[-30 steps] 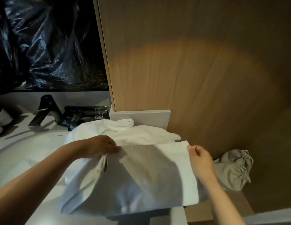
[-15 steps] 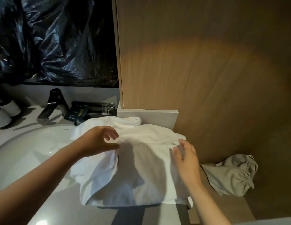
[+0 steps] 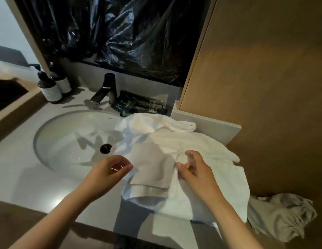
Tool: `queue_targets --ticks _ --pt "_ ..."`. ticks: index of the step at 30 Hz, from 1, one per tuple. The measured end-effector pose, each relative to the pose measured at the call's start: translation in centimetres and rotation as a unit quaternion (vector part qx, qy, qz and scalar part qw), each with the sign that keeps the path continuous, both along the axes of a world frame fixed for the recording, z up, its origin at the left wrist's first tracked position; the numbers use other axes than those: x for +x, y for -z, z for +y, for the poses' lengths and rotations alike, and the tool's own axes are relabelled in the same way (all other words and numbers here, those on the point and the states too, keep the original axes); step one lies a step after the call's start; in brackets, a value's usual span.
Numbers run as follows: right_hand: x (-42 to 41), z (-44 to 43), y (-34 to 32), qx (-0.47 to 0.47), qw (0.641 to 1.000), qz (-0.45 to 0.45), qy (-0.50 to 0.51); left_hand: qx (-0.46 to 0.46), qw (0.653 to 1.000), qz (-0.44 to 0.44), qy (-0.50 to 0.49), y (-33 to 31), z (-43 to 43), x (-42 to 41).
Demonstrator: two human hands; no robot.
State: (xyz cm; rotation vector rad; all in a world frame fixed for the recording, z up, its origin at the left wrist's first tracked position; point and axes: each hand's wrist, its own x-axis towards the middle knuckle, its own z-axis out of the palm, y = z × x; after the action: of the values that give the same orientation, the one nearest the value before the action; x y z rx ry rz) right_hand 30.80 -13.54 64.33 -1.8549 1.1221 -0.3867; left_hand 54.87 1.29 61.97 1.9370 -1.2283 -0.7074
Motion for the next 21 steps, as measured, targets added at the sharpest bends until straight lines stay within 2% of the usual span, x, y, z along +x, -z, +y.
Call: queue_targets --ticks 4,7,11,15,18,21 --pt "1.3 1.3 -0.3 0.024 0.998 0.004 -0.055 0.002 0.996 0.086 -0.024 1.8 2.6 -0.8" --pt "2.0 1.8 -0.5 0.046 0.993 0.017 -0.105 0.003 0.987 0.159 -0.001 2.7 4.4 -1.4" --pt "2.7 1.3 -0.5 0.001 0.993 0.007 -0.118 -0.015 0.977 0.211 0.002 3.7 5.4 -2.4" --pt "3.3 1.1 -0.9 0.009 0.995 -0.079 -0.068 -0.056 0.984 0.160 -0.058 4.6 5.2 -3.7" --pt "3.7 0.9 -1.1 0.008 0.993 -0.096 -0.061 -0.106 0.983 0.098 -0.111 5.0 5.1 -4.3" --pt "3.9 1.0 -1.4 0.009 0.993 -0.101 -0.057 -0.155 0.984 0.009 -0.093 5.1 5.2 -4.8"
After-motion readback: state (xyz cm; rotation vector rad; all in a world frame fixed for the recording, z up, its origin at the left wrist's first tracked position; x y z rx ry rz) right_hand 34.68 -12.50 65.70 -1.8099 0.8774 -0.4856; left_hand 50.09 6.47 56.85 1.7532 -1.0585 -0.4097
